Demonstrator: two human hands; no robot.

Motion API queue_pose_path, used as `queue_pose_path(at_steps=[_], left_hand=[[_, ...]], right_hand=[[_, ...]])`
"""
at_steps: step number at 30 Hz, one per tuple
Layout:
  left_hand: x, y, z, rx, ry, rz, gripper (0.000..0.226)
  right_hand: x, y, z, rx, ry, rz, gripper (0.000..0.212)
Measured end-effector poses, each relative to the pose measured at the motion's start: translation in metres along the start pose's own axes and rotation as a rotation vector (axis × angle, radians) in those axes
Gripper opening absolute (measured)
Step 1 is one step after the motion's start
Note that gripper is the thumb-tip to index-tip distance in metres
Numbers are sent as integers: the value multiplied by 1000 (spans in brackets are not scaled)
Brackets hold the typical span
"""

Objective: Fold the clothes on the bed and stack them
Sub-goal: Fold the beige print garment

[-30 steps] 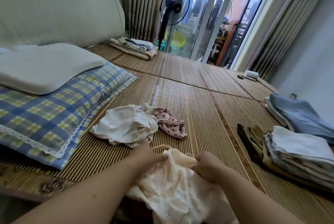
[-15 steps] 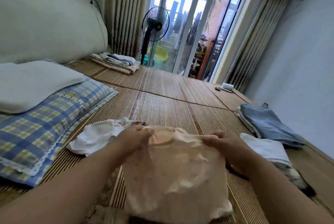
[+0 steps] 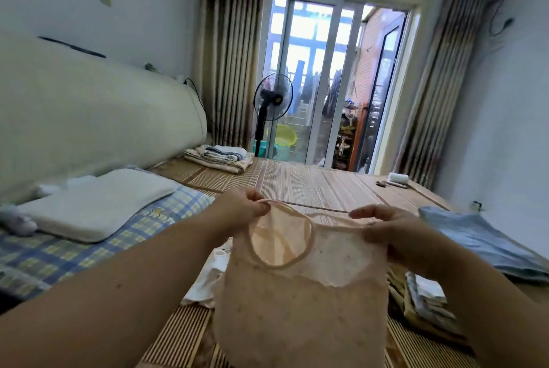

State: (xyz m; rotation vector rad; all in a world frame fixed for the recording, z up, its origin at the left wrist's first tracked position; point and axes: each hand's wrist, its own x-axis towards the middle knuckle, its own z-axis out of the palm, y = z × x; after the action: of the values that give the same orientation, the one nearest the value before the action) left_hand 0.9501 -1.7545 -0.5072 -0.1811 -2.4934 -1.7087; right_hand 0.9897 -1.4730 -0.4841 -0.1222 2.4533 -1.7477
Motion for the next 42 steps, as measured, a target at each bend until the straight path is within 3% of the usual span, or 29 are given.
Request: queue_pose_path(at_steps=[3,9,13,17,19,24,27,29,32,36,39,42], left_hand=[[-6,11,7,135,17,86,9],[-19,4,30,151,-84,81,11],[-25,-13,49,315,-33,78,6],[-27,-26,53,408,92,112,33],[-25,-23,48,263,120,67,39],[-13,17,16,-573,19,-170,18],[-3,54,-9,-886,-61,-169,27],[2,80,-23,-964,-94,-130,32],[5,116,-37,-818,-109,-27,27],[-1,137,-21,-307,-222,-22,18],[-10,125,25,-18,-391,-178,53],[-24,101,82,143,-446,-347,90]], right_hand=[[-6,3,-1,36,-171,124,35],[-8,17,8,115,-229,163,39],[-9,18,35,115,53,10,27],[-9,9,47,151,220,-149,18],[-9,2,43,189,271,-199,14],[-4,-23,12,118,541,-308,15],[-3,-50,-10,133,575,-327,12],[-4,-71,-21,188,580,-350,13],[-10,-95,-34,157,611,-396,15],[-25,-114,-42,110,522,-458,15],[-34,-120,-42,22,452,-446,13],[-42,-118,-44,-29,402,-424,15]])
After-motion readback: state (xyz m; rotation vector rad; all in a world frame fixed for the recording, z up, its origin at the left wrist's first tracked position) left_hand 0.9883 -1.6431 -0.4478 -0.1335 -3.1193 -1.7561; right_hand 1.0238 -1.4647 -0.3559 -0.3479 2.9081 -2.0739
